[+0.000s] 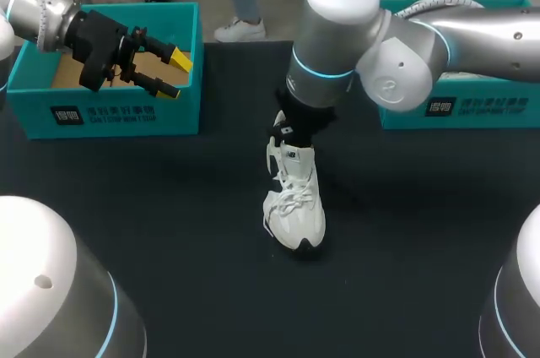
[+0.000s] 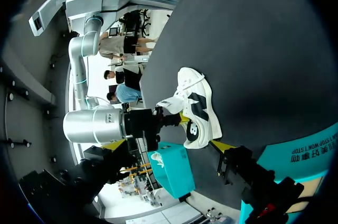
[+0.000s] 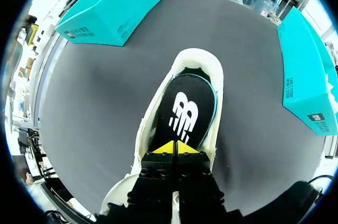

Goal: Take the shoe out of the shoebox, open the shoe tongue, remove and reinsert the insole, then place the shoe into the shoebox

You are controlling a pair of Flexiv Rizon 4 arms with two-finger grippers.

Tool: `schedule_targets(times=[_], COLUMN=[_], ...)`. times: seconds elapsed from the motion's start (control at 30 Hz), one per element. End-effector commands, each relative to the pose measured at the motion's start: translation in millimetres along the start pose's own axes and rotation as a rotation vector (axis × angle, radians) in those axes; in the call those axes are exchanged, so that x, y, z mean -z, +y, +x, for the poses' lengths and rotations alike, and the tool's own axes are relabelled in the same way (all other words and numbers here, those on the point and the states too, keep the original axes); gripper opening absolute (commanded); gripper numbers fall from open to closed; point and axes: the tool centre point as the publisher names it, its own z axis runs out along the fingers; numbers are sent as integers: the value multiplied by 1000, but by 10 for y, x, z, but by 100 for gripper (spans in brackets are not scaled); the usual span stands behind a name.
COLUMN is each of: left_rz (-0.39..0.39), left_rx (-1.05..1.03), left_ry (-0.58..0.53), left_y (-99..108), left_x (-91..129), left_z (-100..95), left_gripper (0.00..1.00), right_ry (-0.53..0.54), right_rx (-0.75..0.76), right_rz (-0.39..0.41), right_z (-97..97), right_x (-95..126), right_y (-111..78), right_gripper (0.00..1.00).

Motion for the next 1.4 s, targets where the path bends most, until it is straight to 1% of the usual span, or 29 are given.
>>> schedule_targets(times=[0.03, 0.3, 0.7, 0.9, 1.17, 1.4], left_rz=[3, 3, 3, 3, 3, 3], left_rx=[-1, -1, -1, -1, -1, -1], left_ry=[2, 2, 2, 2, 2, 2], left_y=[8, 8, 8, 8, 8, 8], left_x=[3, 3, 3, 3, 3, 3], left_z=[3, 3, 3, 3, 3, 3], left_gripper=[100, 100, 100, 100, 100, 100], right_ry=[-12, -9, 12, 15, 9, -25], right_rx=[-6, -10, 4, 8, 18, 29], right_rz=[1, 13, 58, 78, 84, 26], right_z=[-40, -59, -16, -31, -33, -69], right_x=[-7, -79, -276, -358, -367, -118], right_y=[16, 7, 19, 2, 7, 111], right_gripper=[0, 0, 0, 0, 0, 0])
